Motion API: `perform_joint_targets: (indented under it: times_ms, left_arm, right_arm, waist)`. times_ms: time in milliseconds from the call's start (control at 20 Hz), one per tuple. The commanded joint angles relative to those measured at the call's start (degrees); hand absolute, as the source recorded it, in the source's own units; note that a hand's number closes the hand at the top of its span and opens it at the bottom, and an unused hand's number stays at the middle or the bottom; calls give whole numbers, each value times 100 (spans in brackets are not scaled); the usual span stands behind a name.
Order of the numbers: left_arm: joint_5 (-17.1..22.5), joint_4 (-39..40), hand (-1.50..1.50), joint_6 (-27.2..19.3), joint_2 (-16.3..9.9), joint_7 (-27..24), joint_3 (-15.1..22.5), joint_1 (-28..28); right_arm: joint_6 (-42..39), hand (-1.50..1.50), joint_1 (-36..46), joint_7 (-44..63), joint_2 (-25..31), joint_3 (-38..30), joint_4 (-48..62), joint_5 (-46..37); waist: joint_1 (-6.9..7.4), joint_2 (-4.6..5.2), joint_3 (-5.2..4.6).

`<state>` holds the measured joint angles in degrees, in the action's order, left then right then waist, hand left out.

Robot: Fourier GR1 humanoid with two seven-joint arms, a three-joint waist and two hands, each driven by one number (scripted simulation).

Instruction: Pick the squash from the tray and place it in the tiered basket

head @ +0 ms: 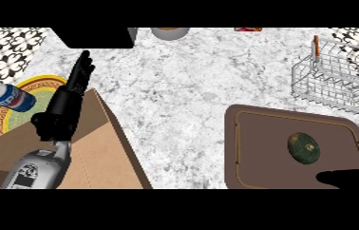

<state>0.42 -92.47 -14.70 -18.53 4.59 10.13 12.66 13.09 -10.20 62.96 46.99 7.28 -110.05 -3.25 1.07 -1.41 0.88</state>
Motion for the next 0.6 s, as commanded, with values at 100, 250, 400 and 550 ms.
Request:
perform_joint_targets:
  times_ms: [100,250,400,550]
  left_arm:
    - [14,547,0,227,-481,101,-343,-554]
    - [-172,630,0,104,-397,203,-298,-312]
    - [-111,655,0,192,-458,-63,-335,-519]
    - [-131,574,0,157,-489,214,-365,-460]
  right_arm:
    - [4,-150,209,936,-3,217,-164,-361]
    - [134,-150,419,1162,-206,441,-190,-672]
    - [-13,-150,592,1080,-335,458,184,-606]
    - [-7,-150,539,902,-448,462,499,-697]
  waist:
    - [-13,156,-107]
    - [-26,171,-105]
    - [59,195,-106]
    - [21,182,-96]
